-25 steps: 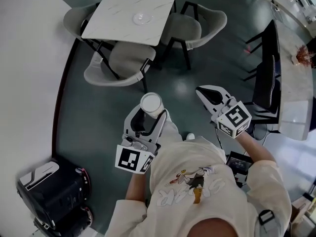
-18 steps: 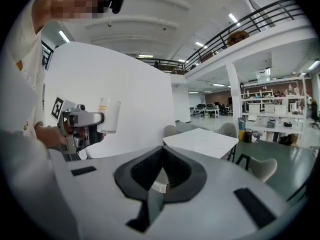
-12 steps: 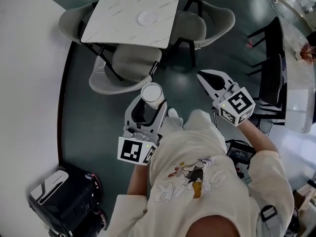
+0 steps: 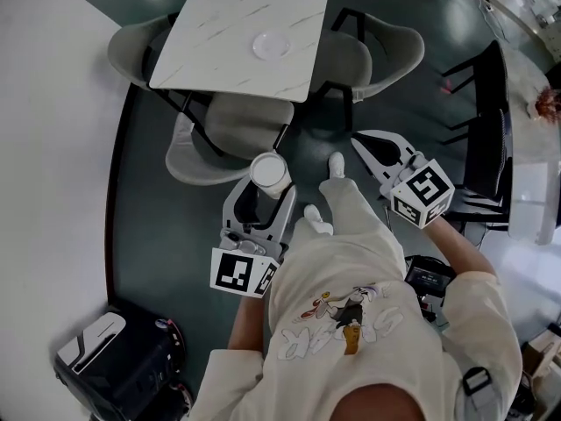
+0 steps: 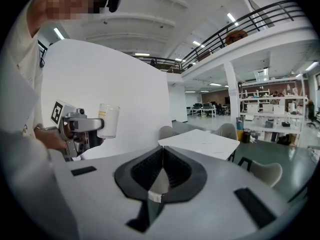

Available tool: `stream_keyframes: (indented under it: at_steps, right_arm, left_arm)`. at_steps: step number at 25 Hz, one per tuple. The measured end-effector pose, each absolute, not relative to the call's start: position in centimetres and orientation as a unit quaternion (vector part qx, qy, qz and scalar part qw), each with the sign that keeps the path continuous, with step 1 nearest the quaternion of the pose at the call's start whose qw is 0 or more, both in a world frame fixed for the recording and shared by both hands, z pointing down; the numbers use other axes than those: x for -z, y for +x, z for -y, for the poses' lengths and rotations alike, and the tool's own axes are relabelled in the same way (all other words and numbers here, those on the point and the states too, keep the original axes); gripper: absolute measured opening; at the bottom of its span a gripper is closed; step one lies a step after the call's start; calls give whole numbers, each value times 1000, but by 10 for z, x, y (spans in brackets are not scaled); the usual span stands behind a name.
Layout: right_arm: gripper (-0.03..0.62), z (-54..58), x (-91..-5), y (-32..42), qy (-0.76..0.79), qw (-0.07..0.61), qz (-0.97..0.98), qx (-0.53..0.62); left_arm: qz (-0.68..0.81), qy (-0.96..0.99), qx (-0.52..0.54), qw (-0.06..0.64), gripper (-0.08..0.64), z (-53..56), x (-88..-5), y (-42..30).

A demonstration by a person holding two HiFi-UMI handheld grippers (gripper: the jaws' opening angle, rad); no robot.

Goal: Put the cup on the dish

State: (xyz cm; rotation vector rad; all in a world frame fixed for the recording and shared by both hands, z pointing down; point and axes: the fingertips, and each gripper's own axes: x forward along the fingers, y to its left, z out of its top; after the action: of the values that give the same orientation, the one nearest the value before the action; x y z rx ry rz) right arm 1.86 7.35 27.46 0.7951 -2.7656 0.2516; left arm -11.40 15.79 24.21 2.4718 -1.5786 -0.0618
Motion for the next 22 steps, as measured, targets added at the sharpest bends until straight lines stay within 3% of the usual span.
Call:
stream_keyframes:
  at_steps: [22]
  right_arm:
    - [3, 143, -275, 5, 178, 112, 974, -81]
  left_arm:
    - [549, 833, 14, 74, 241, 75, -239, -101]
